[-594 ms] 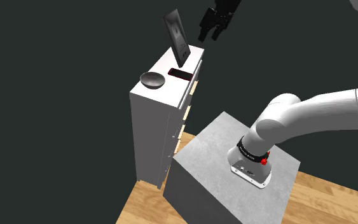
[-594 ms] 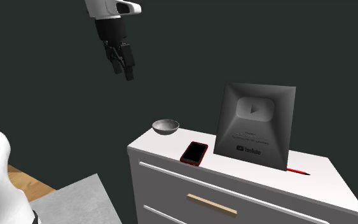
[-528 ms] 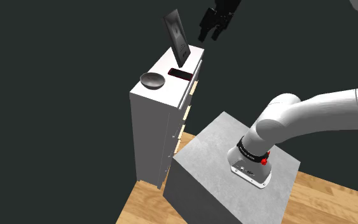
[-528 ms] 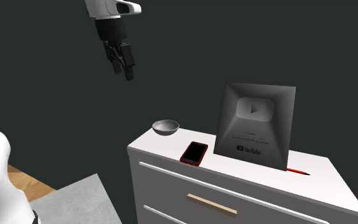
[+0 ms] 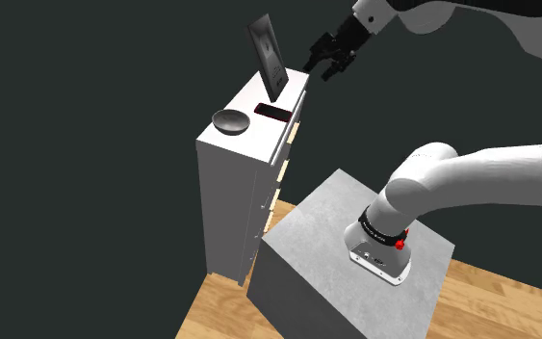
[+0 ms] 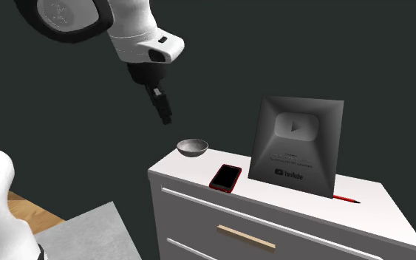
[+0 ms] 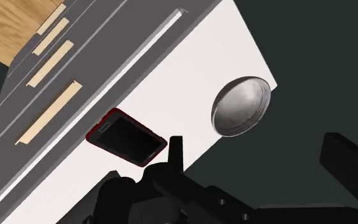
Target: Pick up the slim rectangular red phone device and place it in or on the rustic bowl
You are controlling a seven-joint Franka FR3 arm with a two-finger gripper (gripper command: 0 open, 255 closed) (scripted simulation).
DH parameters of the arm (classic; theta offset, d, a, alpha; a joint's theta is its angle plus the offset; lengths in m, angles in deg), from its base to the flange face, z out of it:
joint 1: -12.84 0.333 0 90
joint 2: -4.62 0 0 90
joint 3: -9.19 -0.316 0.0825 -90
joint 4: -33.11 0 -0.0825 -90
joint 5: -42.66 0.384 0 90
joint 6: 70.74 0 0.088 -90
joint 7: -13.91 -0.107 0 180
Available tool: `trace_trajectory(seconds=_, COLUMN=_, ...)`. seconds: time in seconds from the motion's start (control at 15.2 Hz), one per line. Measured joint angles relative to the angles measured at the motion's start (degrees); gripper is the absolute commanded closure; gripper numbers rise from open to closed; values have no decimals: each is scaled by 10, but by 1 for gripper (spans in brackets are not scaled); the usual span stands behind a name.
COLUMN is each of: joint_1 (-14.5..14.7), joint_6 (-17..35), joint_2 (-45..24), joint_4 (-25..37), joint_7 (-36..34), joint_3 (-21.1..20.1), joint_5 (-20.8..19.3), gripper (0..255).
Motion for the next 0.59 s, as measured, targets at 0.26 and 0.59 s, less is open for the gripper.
trace_trajectory(seconds=0.26, joint_1=-3, joint_6=107, joint_2=-4, joint_4=-76, joint_7=41, joint_3=77, joint_5=68, gripper=0)
trace_trajectory(seconds=0.59, joint_1=43, joint_6=247, joint_2=-33, joint_4=-150, joint_7=135, joint_3=202, joint_5=190, gripper=0)
